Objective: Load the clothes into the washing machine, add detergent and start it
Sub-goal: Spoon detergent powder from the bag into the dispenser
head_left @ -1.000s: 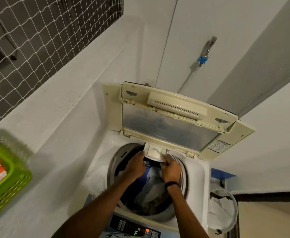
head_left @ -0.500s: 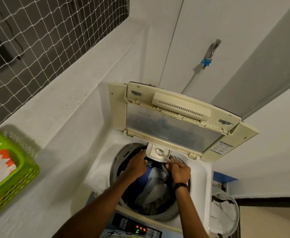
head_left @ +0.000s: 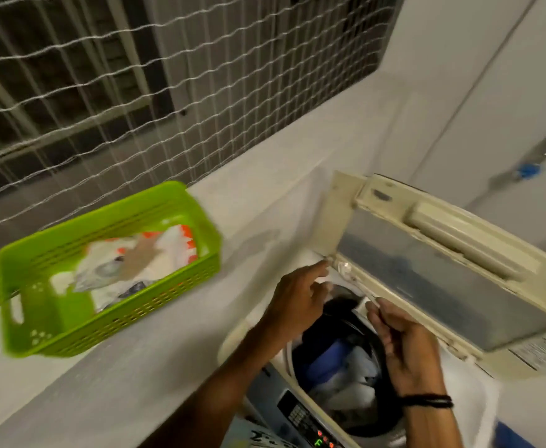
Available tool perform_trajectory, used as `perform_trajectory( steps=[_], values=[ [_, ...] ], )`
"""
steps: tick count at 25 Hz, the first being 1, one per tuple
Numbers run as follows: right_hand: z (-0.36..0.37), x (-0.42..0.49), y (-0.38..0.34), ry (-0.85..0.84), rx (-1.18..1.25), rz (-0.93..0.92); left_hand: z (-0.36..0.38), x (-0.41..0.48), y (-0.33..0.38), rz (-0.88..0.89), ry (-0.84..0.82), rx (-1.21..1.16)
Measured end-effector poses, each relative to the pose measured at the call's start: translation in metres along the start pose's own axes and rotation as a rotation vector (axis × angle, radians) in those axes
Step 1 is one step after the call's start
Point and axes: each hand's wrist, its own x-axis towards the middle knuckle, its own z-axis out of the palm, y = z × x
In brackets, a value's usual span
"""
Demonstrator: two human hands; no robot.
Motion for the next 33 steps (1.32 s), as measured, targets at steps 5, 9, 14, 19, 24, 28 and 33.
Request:
perform_trajectory(
  steps=[5, 9, 14, 19, 24, 28, 33],
  values=[
    [0.098, -0.054, 0.003, -0.328, -0.207, 0.014, -0.141, -0.053, 0.024, 0.108, 0.547, 0.021],
    [0.174, -0.083, 0.021, -0.59, -0.456, -0.172, -0.234, -0.092, 0.001, -0.08, 0.682, 0.293],
    [0.244, -0.086, 0.048, -0.691, -1.028, -0.693, -0.273, -0.108, -0.041, -0.263, 0.46, 0.522],
    [0.29, -0.076, 0.071, -0.691, -1.489, -1.205, -0.273, -0.105, -0.051, -0.306, 0.632, 0.517],
    [0.311, -0.066, 0.067, -0.67, -1.828, -0.87, -0.27, -0.105, -0.057, -0.262, 0.696, 0.484],
    [0.316, -0.079, 0.08, -0.657, -1.837, -0.465, -0.269, -0.104, -0.058, -0.22, 0.731, 0.474],
    [0.313, -0.079, 0.075, -0.676, -1.465, -0.258, -0.267, -0.105, -0.058, -0.206, 0.712, 0.396]
  ],
)
